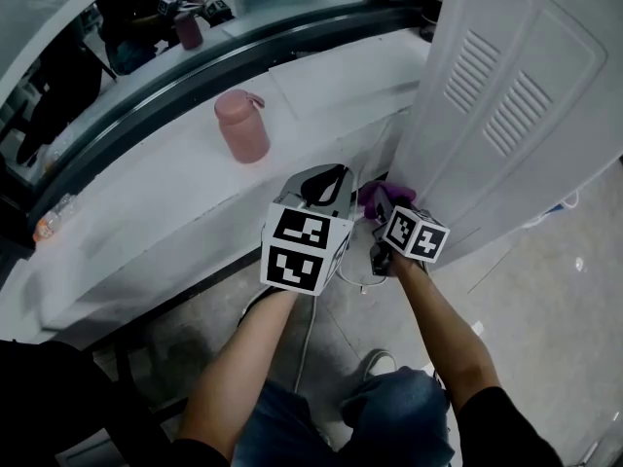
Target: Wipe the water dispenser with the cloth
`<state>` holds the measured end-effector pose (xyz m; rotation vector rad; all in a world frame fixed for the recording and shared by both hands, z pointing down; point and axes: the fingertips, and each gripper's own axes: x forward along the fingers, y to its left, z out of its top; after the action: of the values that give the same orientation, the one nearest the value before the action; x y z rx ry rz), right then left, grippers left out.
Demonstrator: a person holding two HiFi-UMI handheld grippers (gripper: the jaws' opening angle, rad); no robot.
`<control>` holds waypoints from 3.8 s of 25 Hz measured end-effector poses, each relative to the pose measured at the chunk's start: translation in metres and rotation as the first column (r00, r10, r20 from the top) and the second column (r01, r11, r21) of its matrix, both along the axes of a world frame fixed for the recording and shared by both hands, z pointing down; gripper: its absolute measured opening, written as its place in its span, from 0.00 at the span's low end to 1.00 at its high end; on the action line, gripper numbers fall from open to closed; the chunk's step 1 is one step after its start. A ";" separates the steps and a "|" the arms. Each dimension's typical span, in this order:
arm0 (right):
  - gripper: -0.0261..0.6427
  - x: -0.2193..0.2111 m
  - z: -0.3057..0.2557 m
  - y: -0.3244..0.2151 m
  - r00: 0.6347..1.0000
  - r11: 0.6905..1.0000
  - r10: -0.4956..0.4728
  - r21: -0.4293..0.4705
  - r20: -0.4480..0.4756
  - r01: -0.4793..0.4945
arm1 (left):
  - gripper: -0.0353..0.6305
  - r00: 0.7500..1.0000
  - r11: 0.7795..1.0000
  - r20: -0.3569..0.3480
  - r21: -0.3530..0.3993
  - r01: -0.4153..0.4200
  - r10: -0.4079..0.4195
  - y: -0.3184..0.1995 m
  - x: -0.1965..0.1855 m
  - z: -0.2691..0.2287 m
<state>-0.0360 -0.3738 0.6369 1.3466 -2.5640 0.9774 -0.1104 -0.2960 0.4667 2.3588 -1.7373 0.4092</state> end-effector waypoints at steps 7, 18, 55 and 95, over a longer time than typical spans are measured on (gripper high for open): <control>0.11 0.003 -0.134 0.009 0.995 0.983 -0.048 0.181 0.085 0.032 | 0.11 0.999 0.998 -0.018 0.048 -0.026 0.027 -0.009 0.013 -0.037; 0.11 0.012 -0.340 0.023 0.994 0.884 -0.075 0.467 0.079 0.029 | 0.11 0.997 0.988 -0.030 0.138 -0.063 0.068 -0.019 0.027 -0.117; 0.11 0.093 -0.484 0.036 0.967 0.812 0.068 0.550 0.247 -0.197 | 0.11 0.987 0.956 -0.004 0.250 -0.152 0.158 0.021 0.070 -0.173; 0.11 0.071 -0.132 0.021 0.995 0.978 0.040 0.199 0.093 -0.058 | 0.11 0.993 0.991 -0.018 0.068 -0.112 0.114 0.029 0.061 -0.018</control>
<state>0.0352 -0.3525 0.5048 1.4519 -2.7743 0.8196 -0.0491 -0.2674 0.4488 2.5073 -1.6382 0.3459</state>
